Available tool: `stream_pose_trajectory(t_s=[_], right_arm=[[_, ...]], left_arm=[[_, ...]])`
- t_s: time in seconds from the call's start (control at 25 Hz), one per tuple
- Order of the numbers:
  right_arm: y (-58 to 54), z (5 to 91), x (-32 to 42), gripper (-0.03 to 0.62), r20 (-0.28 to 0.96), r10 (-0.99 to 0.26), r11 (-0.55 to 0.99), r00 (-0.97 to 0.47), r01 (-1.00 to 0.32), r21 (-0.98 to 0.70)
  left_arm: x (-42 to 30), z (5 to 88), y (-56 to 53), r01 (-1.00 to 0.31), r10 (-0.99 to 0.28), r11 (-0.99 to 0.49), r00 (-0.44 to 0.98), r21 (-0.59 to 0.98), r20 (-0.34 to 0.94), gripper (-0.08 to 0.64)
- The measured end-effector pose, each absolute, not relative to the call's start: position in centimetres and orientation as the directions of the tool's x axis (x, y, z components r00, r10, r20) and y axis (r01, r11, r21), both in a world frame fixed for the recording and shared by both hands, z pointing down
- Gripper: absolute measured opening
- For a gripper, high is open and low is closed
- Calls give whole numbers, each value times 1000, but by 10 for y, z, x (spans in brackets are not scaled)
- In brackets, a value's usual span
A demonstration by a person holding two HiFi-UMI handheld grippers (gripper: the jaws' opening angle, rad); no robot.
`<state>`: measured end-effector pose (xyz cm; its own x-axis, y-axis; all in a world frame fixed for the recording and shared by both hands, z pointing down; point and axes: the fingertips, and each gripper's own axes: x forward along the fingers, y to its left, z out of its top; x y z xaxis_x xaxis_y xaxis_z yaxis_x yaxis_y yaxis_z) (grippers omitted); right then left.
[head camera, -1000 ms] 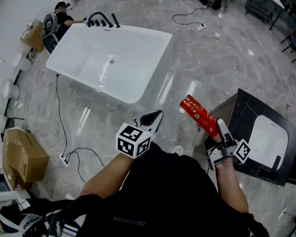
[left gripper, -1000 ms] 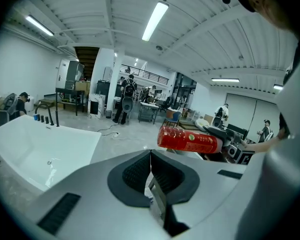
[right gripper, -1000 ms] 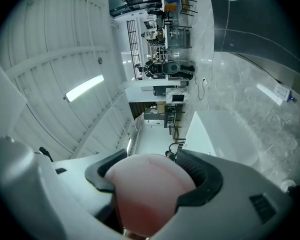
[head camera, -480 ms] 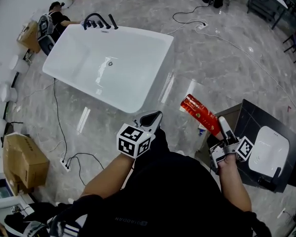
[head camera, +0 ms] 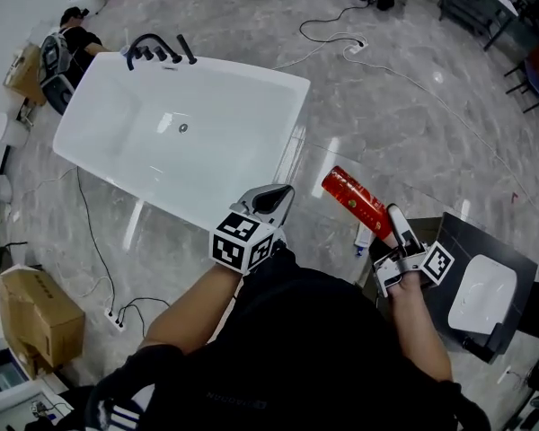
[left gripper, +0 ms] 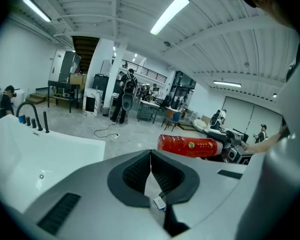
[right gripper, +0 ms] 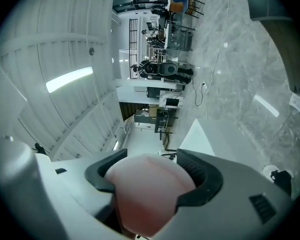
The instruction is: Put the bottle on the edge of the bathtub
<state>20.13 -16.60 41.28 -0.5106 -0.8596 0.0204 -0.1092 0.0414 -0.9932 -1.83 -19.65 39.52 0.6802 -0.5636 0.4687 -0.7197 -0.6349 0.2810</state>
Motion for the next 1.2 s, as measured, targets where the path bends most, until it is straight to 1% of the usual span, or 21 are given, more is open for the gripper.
stream_pose_trajectory(t_s=[0.44, 0.64, 0.84, 1.0, 1.12, 1.2], right_arm=[[-240, 428, 177, 316, 111, -877, -9, -468, -214, -977], [-263, 439, 178, 316, 164, -862, -42, -480, -255, -966], [-307, 459, 186, 316, 234, -816, -52, -529, -336, -940], [-351, 488, 194, 316, 279, -753, -50, -595, -372, -927], [-387, 514, 195, 316, 319, -689, -10, -651, -431, -902], [-405, 531, 198, 316, 354, -646, 25, -676, -483, -875]], left_arm=[[-62, 425, -269, -699, -528, -659, 694, 279, 490, 17], [-75, 435, -288, -723, -550, -622, 676, 301, 490, 17], [-65, 449, -302, -754, -569, -583, 646, 304, 509, 17], [-54, 468, -324, -803, -603, -513, 588, 303, 538, 17], [-42, 487, -341, -838, -613, -449, 541, 310, 576, 17], [-27, 502, -351, -846, -592, -440, 526, 301, 611, 17]])
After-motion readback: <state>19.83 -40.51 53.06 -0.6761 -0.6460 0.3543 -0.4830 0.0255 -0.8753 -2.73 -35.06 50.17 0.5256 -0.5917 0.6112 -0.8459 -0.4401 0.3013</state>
